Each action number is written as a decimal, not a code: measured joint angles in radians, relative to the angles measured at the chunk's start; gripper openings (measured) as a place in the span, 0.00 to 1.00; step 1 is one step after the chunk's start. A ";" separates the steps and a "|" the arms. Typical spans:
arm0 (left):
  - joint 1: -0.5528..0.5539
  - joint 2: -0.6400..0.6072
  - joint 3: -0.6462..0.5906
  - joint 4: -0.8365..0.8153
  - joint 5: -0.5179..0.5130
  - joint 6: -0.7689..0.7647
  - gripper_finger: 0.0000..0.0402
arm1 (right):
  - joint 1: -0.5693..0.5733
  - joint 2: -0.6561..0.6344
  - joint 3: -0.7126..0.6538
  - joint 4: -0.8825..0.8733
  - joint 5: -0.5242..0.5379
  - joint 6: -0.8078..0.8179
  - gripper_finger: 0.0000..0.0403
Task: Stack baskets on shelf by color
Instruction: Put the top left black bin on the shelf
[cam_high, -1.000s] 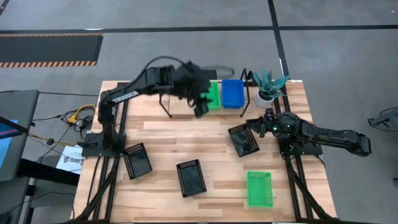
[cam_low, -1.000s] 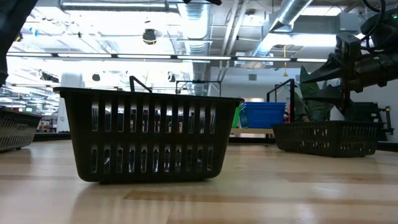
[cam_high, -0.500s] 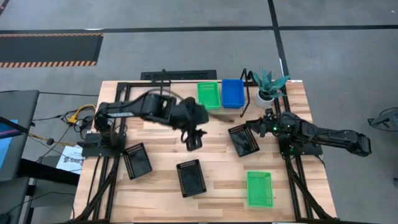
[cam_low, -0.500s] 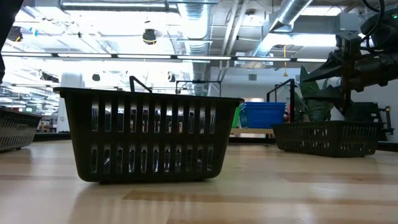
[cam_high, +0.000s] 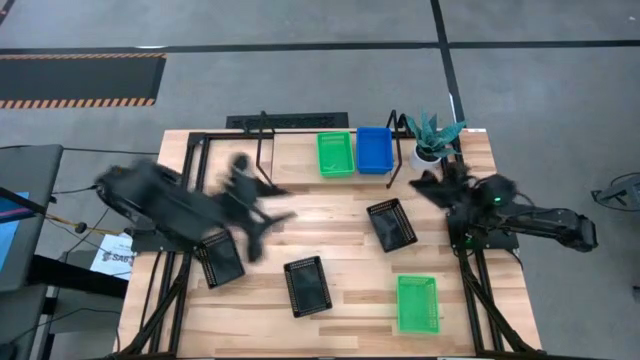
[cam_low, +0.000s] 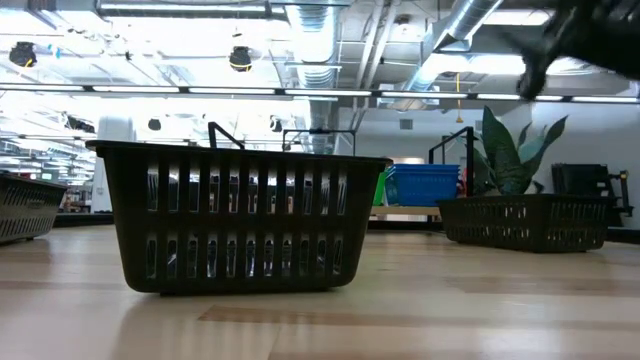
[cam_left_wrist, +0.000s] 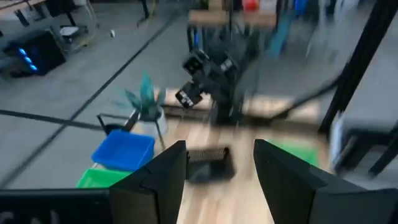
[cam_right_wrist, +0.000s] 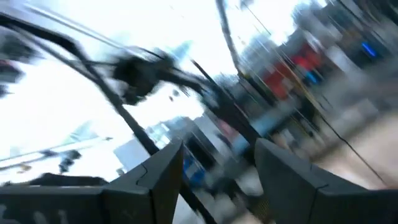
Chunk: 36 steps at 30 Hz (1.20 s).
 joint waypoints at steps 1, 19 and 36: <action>-0.004 -0.038 0.000 0.008 -0.003 -0.025 0.44 | 0.000 -0.001 0.028 0.020 0.000 -0.015 0.56; -0.427 -0.467 -0.418 -0.396 -0.571 -0.594 0.44 | 0.000 0.001 0.431 -0.197 -0.022 -0.237 0.56; -0.584 -0.633 -1.245 -0.243 -0.767 -1.596 0.44 | 0.000 0.000 0.525 -0.505 -0.018 -0.365 0.56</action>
